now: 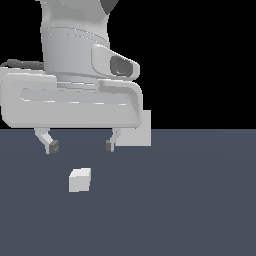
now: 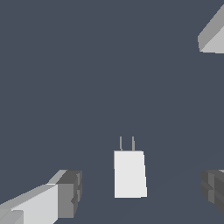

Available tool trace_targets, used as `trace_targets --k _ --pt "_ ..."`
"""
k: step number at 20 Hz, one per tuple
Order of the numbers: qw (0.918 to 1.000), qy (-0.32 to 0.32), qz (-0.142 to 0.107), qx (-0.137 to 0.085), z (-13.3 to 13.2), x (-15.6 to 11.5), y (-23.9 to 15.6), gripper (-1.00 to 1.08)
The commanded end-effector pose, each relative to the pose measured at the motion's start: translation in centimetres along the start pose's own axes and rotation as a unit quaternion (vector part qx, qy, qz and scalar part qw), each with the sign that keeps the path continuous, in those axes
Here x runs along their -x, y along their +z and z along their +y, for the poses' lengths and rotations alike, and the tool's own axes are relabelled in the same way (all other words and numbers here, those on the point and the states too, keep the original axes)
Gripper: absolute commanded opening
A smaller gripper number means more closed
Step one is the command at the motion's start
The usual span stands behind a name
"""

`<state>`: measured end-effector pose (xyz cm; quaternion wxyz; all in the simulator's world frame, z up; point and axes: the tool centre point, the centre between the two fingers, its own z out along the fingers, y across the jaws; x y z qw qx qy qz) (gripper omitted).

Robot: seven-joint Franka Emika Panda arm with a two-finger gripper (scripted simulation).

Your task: Plug the charger into the wall socket.

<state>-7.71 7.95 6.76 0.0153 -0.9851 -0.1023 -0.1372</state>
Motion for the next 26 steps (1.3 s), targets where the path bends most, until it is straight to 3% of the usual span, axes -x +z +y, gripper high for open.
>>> trace_targets --k 1,16,26 --pt "1.0 -0.003 0.004 0.0 -0.2 0.3 0.3 1.0" --pt "1.0 -0.004 0.005 0.0 -0.3 0.4 0.8 1.0" --pt "1.0 -0.004 0.005 0.0 -0.3 1.4 4.2 1.0"
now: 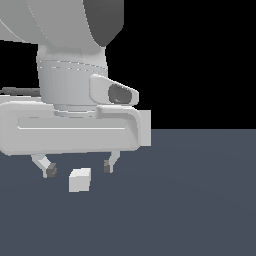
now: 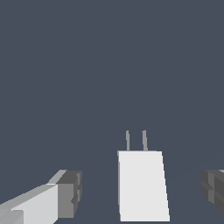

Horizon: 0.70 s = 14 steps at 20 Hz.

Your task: Plug the charger into the wall socket.

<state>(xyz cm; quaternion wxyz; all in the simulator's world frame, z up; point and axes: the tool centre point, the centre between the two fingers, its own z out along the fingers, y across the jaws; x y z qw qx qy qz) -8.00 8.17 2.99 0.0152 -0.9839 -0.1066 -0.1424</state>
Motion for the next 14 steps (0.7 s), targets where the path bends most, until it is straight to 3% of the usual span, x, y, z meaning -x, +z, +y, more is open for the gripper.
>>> trace_targets --k 1,7,8,14 --pt "1.0 0.0 0.0 0.0 0.0 0.26 0.9 1.0" --pt "1.0 0.0 0.0 0.0 0.01 0.48 1.75 1.0" --pt "1.0 0.0 0.0 0.0 0.01 0.48 1.75 -1.0" --pt "1.0 0.0 0.0 0.0 0.01 0.48 1.75 -1.0"
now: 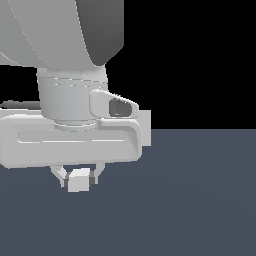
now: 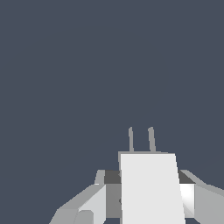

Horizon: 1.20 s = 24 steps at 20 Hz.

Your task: Plug the charger into the wall socket.

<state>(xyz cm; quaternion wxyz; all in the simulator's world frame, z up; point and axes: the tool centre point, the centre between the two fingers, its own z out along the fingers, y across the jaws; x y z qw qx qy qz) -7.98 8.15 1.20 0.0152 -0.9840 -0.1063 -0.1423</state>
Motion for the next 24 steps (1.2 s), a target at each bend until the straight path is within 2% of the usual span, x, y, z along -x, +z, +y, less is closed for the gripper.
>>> trace_targets --k 1,7,12,24 --pt "1.0 0.0 0.0 0.0 0.0 0.0 0.0 -1.0" --pt "1.0 0.001 0.0 0.0 0.2 -0.1 -0.1 -1.0" --pt "1.0 0.007 0.0 0.002 1.7 -1.0 -1.0 -1.0" --pt "0.9993 0.037 0.0 0.011 9.1 -5.3 -5.6 -1.0"
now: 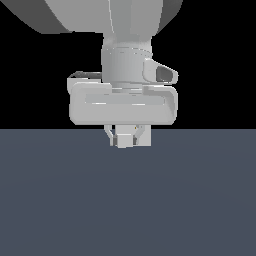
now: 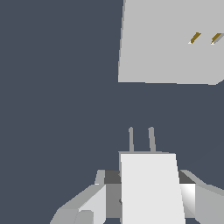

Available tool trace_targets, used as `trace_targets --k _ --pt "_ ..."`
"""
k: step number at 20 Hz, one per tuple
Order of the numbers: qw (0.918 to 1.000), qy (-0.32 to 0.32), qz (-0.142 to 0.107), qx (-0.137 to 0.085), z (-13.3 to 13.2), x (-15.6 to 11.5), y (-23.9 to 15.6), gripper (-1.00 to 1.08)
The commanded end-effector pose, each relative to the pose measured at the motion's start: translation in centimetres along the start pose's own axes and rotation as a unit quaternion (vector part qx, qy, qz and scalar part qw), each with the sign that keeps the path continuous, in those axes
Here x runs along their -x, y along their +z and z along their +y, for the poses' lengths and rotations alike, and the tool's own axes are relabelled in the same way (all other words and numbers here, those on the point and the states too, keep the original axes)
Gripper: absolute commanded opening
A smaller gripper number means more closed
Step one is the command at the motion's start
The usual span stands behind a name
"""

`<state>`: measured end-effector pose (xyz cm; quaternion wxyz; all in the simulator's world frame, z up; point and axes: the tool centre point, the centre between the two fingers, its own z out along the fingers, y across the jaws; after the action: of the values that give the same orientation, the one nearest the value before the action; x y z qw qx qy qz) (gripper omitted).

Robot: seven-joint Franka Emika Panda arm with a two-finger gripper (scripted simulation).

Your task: Plug the charger into the wall socket.

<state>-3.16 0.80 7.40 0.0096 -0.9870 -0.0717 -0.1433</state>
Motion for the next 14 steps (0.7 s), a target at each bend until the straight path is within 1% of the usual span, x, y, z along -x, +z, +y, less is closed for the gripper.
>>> trace_targets --k 1,7,14 --pt "1.0 0.005 0.0 0.001 1.3 -0.9 -0.9 -1.0" --pt "0.9999 0.014 0.0 0.003 3.2 -2.1 -1.9 -1.0" --pt "0.9999 0.015 0.0 0.003 3.4 -2.3 -2.1 -1.0"
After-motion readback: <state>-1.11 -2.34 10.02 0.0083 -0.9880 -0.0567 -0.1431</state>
